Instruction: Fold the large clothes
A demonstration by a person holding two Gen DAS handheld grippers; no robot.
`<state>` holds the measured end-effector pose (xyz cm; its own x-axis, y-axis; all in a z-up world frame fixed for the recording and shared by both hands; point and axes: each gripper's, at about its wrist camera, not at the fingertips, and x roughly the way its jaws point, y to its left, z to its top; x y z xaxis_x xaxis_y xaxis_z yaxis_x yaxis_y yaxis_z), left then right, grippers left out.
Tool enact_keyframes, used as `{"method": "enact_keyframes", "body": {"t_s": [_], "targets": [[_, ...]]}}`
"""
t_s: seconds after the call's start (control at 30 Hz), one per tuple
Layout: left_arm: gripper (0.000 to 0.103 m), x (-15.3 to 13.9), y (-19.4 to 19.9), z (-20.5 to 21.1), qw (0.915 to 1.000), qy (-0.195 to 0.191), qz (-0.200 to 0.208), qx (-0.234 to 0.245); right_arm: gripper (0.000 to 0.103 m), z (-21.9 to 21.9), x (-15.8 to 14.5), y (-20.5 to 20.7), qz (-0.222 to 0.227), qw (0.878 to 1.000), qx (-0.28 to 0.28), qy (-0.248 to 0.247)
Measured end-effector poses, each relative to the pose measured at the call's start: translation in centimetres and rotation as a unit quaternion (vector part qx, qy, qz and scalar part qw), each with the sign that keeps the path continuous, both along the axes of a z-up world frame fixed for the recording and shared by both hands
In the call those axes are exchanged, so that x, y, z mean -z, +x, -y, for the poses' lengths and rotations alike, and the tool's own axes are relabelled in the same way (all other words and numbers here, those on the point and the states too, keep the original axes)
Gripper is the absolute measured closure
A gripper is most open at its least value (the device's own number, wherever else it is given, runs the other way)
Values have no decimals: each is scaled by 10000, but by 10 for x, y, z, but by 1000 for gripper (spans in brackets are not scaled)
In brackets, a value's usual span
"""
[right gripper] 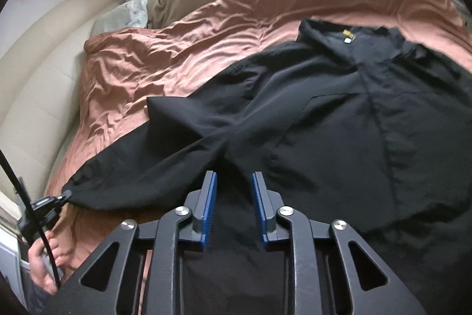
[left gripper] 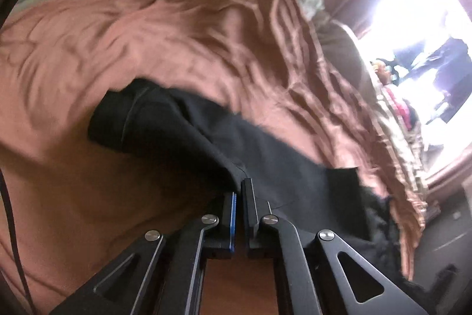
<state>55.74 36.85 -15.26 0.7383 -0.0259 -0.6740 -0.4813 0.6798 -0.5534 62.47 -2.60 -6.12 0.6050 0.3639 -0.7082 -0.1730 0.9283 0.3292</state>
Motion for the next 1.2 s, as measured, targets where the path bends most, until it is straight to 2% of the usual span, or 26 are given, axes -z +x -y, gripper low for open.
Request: {"method": "enact_keyframes", "body": {"t_s": [0.27,0.37,0.43,0.6,0.7,0.8,0.93,1.0,1.03,1.07,1.1,1.13,1.2], "targets": [[100,-80,12,12,9961,141,721,497,86,-17,31,57,-240,9994,30,233],[101,-107,15,28,9922,348,920,761,88,-22,45,73,-371,9986,60,378],[101,-119,18,39,9901,439,991,896,92,-23,56,82,-505,9971,58,563],[101,-146,29,68,9847,637,1156,1141,94,-30,94,104,-1050,9913,-87,790],[101,-166,35,89,9794,720,1329,1337,94,-25,89,108,-1138,9900,-250,798],[101,-187,39,111,9726,794,1551,1538,94,-14,75,98,-998,9939,-103,456],[101,-217,45,148,9614,855,1888,1808,93,19,61,80,-919,9937,-91,635],[101,-228,50,166,9563,893,1979,1958,82,37,55,71,-911,9934,1,702],[101,-234,53,178,9528,910,2034,2061,66,44,51,65,-890,9931,36,768],[101,-239,56,189,9491,939,2087,2163,46,53,46,56,-833,9929,85,848],[101,-244,59,202,9445,976,2141,2294,38,66,40,49,-733,9929,151,923],[101,-248,60,212,9416,988,2173,2373,36,73,34,41,-644,9930,188,974],[101,-255,66,235,9339,1008,2245,2594,36,94,23,24,-474,9933,247,1022]]}}
